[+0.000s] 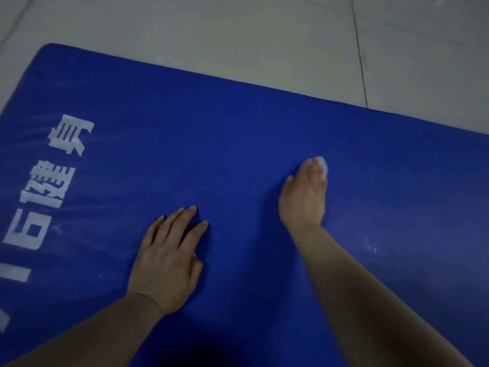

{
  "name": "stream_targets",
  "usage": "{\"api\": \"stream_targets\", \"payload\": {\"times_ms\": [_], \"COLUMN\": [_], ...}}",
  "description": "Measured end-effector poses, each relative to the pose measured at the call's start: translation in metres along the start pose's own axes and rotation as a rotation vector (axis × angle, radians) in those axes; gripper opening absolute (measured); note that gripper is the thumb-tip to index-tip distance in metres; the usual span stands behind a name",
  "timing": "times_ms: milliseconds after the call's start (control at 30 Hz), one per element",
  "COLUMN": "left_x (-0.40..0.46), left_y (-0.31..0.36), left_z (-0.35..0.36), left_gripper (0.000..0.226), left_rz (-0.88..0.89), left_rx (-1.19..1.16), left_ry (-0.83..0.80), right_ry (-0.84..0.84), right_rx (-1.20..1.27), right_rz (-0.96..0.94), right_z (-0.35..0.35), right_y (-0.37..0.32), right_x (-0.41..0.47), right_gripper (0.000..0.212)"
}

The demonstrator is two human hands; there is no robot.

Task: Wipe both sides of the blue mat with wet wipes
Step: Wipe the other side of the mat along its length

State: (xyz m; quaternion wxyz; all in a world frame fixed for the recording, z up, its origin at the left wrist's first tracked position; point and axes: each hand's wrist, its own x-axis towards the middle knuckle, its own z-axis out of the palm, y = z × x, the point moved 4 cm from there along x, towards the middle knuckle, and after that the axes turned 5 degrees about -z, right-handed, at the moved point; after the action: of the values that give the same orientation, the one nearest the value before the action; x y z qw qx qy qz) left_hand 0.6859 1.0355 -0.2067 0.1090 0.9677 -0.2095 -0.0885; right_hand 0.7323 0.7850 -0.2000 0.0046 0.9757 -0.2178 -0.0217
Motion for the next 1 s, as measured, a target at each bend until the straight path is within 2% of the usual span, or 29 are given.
{"api": "stream_targets", "payload": {"times_ms": [100, 167, 200, 267, 333, 367, 433, 500, 600, 800, 900, 1000], "left_x": [0.0, 0.0, 0.0, 0.0, 0.0, 0.001, 0.001, 0.001, 0.003, 0.079, 0.122, 0.135], "left_y": [0.0, 0.001, 0.0, -0.001, -0.001, -0.001, -0.001, -0.001, -0.001, 0.01, 0.018, 0.018], "left_z": [-0.002, -0.002, -0.002, -0.001, -0.001, 0.0, 0.0, 0.0, -0.004, -0.028, -0.022, -0.012], "left_gripper": [0.055, 0.055, 0.055, 0.055, 0.055, 0.055, 0.054, 0.054, 0.051, 0.026, 0.045, 0.05], "left_rz": [-0.005, -0.006, -0.007, -0.005, -0.005, -0.004, -0.002, 0.0, 0.013, 0.056, 0.013, -0.011], "left_rx": [-0.005, -0.013, -0.017, -0.021, -0.019, -0.018, -0.018, -0.029, -0.072, -0.118, -0.058, 0.013], "left_ry": [0.001, 0.0, -0.001, -0.002, -0.003, -0.006, -0.011, -0.004, 0.057, 0.213, 0.16, 0.091], "right_ry": [0.03, -0.069, -0.075, 0.005, 0.018, -0.022, -0.067, -0.055, -0.024, -0.023, -0.025, -0.002], "right_rx": [0.097, 0.105, 0.044, -0.037, 0.064, 0.122, 0.168, 0.203, 0.232, 0.261, 0.249, 0.253], "right_rz": [-0.29, -0.467, -0.487, -0.312, 0.081, 0.178, 0.167, 0.038, 0.007, -0.001, 0.001, -0.018], "right_z": [-0.002, 0.008, 0.007, 0.009, 0.0, -0.003, -0.003, 0.0, 0.005, 0.008, 0.008, 0.012], "right_y": [-0.064, -0.079, -0.071, -0.03, 0.02, 0.032, 0.026, 0.004, -0.004, -0.003, 0.0, 0.001], "right_x": [-0.025, -0.036, -0.032, -0.011, 0.008, 0.012, 0.011, 0.007, 0.001, 0.003, 0.001, 0.001], "right_gripper": [0.06, 0.057, 0.055, 0.055, 0.053, 0.054, 0.059, 0.062, 0.063, 0.063, 0.064, 0.068]}}
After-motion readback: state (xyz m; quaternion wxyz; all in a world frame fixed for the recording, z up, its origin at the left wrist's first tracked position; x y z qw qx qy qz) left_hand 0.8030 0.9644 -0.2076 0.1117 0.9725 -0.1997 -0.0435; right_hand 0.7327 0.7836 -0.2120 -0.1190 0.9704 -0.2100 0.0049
